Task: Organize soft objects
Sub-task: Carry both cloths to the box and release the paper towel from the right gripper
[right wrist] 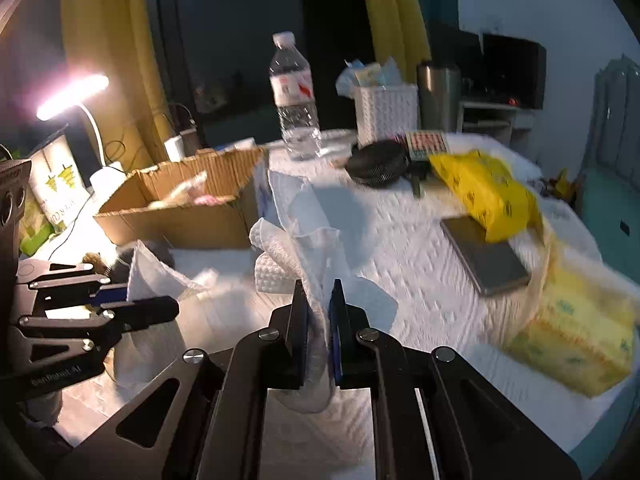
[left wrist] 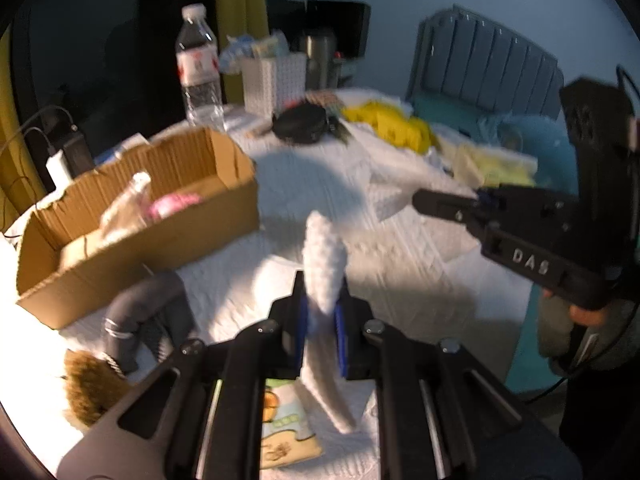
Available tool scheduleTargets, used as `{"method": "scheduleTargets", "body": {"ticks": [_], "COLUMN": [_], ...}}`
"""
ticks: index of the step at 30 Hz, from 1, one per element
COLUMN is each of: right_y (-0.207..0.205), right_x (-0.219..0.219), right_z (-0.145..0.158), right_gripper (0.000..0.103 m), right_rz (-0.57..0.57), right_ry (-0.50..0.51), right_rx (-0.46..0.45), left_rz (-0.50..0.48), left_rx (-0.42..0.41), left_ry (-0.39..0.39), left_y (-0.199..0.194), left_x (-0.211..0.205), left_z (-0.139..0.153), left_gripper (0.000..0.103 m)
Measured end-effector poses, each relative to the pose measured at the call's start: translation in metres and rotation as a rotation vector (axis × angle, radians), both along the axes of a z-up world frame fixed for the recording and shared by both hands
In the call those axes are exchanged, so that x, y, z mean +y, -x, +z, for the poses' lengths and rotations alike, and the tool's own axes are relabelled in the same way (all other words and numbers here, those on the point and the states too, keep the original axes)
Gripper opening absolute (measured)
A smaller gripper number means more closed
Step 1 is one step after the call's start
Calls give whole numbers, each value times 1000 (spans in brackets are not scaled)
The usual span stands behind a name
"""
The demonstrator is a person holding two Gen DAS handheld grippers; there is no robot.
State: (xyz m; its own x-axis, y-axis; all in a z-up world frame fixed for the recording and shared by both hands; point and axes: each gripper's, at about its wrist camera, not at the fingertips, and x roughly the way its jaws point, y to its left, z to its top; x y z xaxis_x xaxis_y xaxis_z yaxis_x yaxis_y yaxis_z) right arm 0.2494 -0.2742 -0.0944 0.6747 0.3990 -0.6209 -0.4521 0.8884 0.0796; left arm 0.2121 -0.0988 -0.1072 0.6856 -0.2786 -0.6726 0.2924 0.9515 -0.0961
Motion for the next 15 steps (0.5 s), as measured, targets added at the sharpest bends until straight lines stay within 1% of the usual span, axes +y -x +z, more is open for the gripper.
{"method": "scheduleTargets", "body": {"ticks": [5,15], "right_y": [-2,-13], "right_x": [13,55], "right_z": [18,45], "right_gripper": [10,10], "right_rz": [25,93], "right_ry": [-3,1], "right_rx": [-34,-83], "left_rz": [51,164], "left_rx": [-65,-161], "left_ry": [32,105], "left_y": [6,16], "left_x": [25,89], "left_z": [24,51], "left_gripper": [12,12]}}
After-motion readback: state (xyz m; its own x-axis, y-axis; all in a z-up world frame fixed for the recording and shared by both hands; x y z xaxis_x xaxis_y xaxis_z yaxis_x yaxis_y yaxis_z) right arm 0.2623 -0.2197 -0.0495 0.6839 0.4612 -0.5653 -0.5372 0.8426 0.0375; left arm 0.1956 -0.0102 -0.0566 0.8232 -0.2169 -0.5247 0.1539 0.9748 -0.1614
